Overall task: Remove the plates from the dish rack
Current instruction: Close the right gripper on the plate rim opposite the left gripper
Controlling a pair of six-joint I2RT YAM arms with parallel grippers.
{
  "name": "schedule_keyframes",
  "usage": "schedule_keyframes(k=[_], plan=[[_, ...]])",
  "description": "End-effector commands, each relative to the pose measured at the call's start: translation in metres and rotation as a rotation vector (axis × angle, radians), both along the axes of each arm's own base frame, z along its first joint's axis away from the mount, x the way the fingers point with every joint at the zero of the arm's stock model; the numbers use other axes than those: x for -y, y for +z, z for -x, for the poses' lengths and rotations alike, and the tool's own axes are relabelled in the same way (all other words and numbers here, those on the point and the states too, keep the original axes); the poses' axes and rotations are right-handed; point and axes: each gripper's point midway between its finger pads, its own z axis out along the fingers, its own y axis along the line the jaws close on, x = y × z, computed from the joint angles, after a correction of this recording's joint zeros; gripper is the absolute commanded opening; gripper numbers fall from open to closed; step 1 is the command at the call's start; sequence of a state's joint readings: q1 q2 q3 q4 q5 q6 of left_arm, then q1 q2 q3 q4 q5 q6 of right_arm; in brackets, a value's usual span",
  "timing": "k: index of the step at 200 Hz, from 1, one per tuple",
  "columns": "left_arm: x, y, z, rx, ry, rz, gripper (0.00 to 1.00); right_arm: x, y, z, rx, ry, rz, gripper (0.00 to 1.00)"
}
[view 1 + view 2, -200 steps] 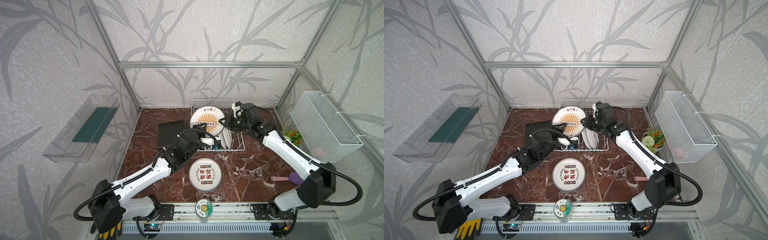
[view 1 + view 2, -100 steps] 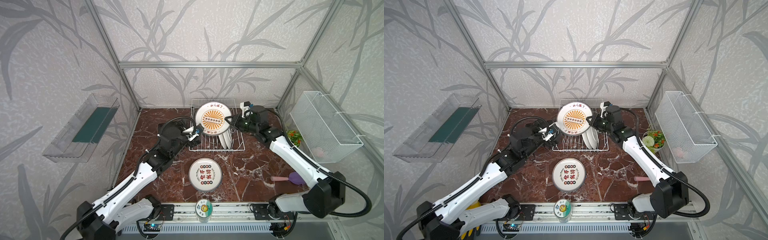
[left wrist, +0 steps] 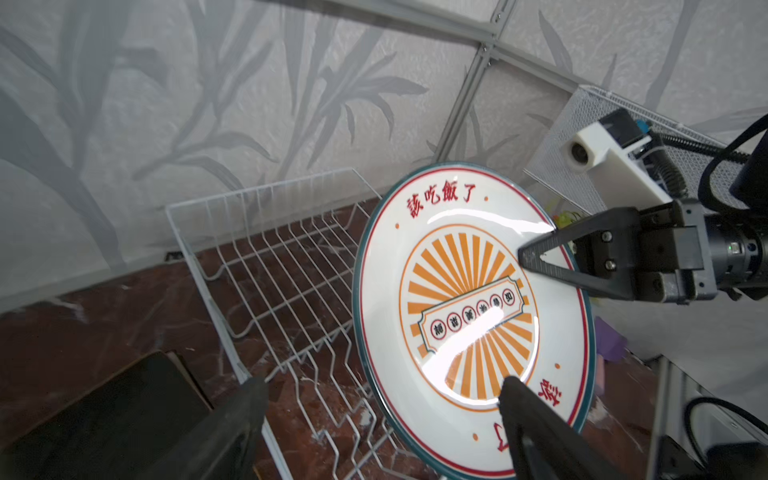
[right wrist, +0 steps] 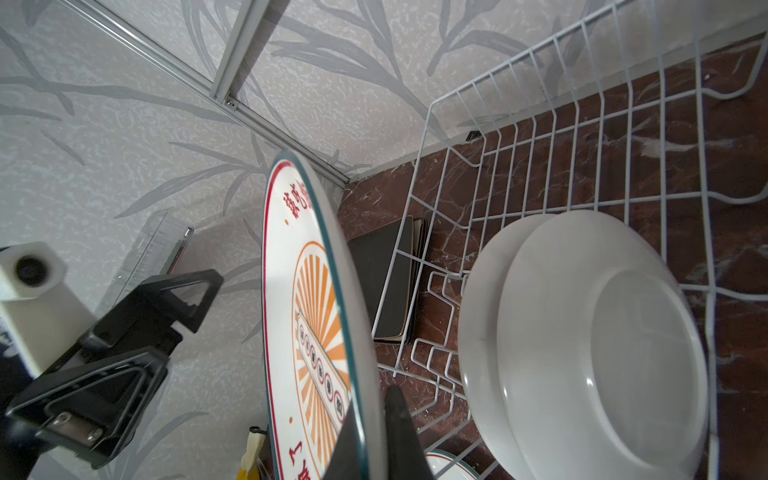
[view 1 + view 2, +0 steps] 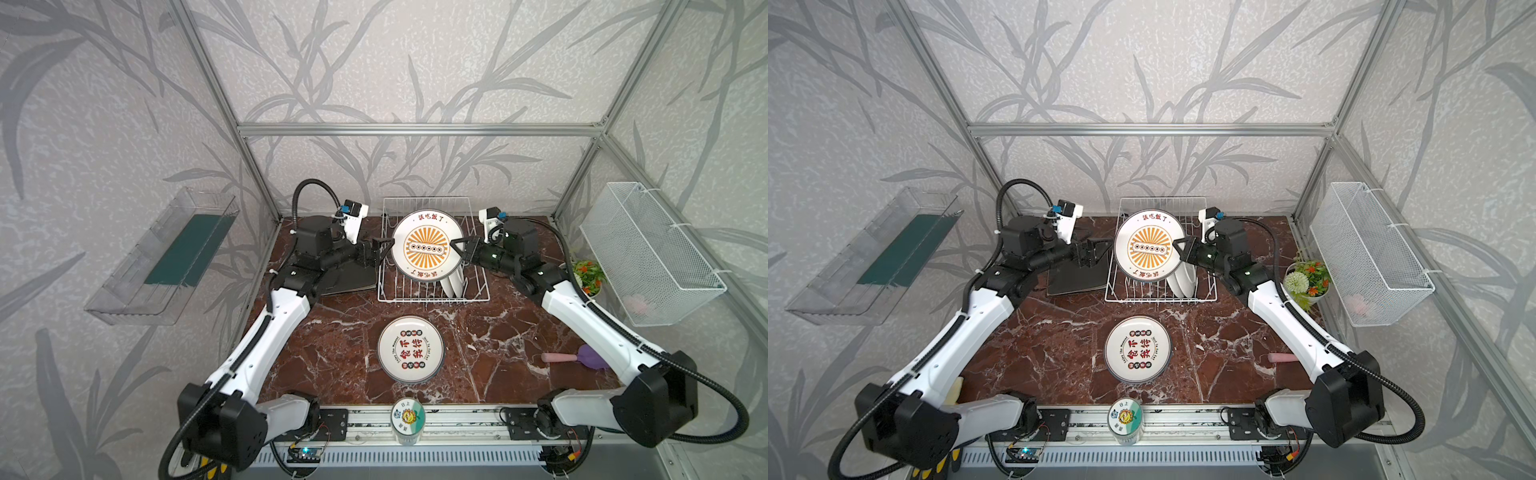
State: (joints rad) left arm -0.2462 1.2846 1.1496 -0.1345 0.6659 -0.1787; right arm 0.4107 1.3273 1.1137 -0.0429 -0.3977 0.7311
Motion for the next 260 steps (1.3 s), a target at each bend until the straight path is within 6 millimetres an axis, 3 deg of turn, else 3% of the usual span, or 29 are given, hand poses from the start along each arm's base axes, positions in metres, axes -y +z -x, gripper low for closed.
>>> schedule_keyframes(k=[1, 39, 82, 162, 183, 216, 237, 260], plan=[[0.027, 0.011, 0.016, -0.185, -0.187, 0.161, 0.84, -0.004, 0.042, 0.008, 0.175, 0.057, -0.039, 0.00], [0.044, 0.006, 0.008, -0.269, -0.286, 0.248, 0.80, -0.010, 0.036, 0.009, 0.167, 0.091, -0.061, 0.00], [0.047, 0.002, 0.012, -0.308, -0.325, 0.264, 0.58, -0.012, 0.031, 0.010, 0.162, 0.104, -0.060, 0.00], [0.047, -0.004, 0.023, -0.363, -0.340, 0.257, 0.28, -0.020, 0.024, 0.015, 0.162, 0.158, -0.044, 0.00], [0.046, -0.004, 0.023, -0.369, -0.332, 0.256, 0.22, -0.019, 0.018, 0.017, 0.145, 0.160, -0.044, 0.04], [0.047, -0.001, 0.023, -0.371, -0.338, 0.270, 0.00, -0.021, 0.015, 0.021, 0.137, 0.181, -0.034, 0.08], [0.047, 0.001, 0.023, -0.374, -0.337, 0.288, 0.00, -0.020, 0.015, 0.021, 0.132, 0.179, -0.031, 0.12], [0.047, 0.000, 0.025, -0.423, -0.322, 0.317, 0.00, -0.020, 0.015, 0.023, 0.118, 0.189, -0.009, 0.24]])
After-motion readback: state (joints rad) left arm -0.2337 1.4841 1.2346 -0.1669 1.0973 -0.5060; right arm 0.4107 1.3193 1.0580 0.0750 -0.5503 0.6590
